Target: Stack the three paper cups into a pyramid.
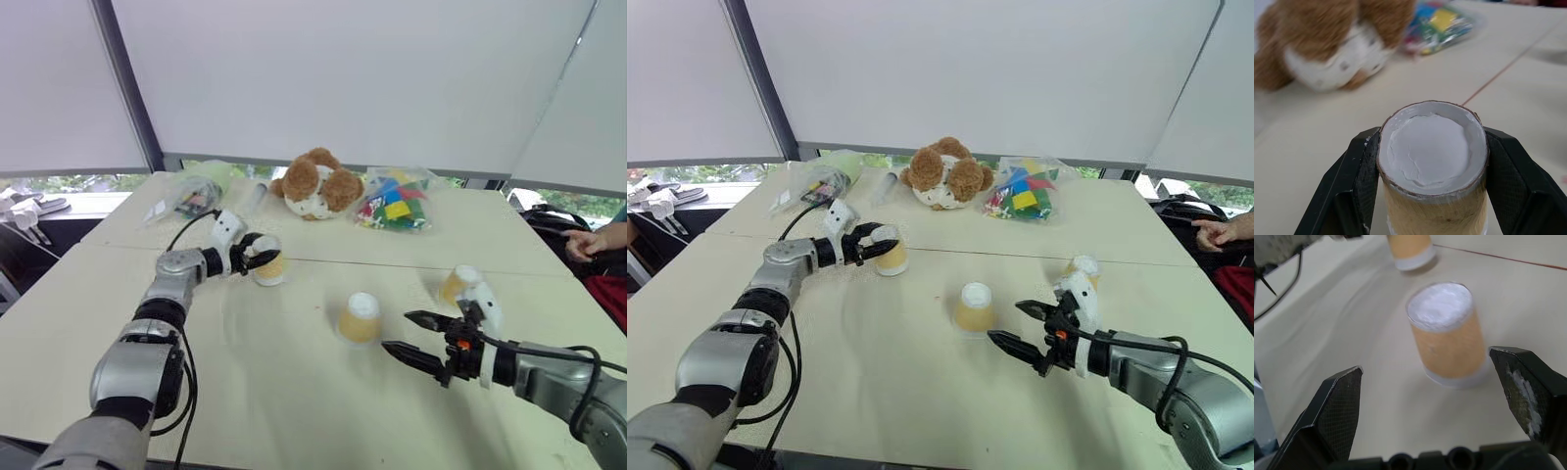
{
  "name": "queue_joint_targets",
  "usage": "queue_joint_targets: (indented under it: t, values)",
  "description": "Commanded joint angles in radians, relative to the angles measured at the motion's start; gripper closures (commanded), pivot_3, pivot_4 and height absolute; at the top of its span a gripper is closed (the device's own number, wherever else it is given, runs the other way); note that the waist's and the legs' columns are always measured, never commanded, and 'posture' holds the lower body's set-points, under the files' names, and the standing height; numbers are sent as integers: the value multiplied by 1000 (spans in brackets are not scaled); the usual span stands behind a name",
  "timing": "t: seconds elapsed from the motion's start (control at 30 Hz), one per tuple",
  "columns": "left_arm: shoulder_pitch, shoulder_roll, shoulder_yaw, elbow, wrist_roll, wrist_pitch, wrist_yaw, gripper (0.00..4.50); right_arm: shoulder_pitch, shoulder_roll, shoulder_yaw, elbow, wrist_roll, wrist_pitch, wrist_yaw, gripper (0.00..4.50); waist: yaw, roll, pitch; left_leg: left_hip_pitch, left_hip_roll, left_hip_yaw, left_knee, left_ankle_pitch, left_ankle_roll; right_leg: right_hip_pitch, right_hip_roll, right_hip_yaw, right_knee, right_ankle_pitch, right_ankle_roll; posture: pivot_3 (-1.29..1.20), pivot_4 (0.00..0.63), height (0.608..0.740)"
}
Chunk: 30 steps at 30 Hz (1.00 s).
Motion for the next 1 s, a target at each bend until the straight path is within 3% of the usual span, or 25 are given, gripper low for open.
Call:
queue_joint_targets:
  t: [0.03,0.17,0.4,0.97,1.0]
  values:
    - [19,-31,-43,-236,-79,117,-178,2096,21,-37,-74,-17,15,-7,28,0,-1,0,0,0,0,0,0,0,0,0,0,0,0,0,0,0,150,739]
    - [145,-78,-124,-463,-97,228,-236,2096,36,-31,-83,-15,1,-19,19,0,-5,2,-1,0,0,-2,2,0,0,1,0,0,1,0,1,0,150,739]
    - [256,-97,-175,-600,-95,282,-213,2096,79,-8,-93,-54,5,-21,-10,0,-6,2,-1,0,0,-4,4,0,0,1,1,0,2,0,1,0,150,739]
    - [267,-141,-197,-518,-57,167,-100,2096,81,4,-82,-67,13,-20,-35,0,-3,2,-1,-2,0,-5,7,-1,1,2,1,0,2,-1,1,0,150,739]
    - [268,-145,-200,-513,-54,163,-98,1597,79,4,-80,-65,12,-21,-34,0,-3,2,-1,-2,0,-5,7,-1,1,2,1,0,2,-1,1,0,150,739]
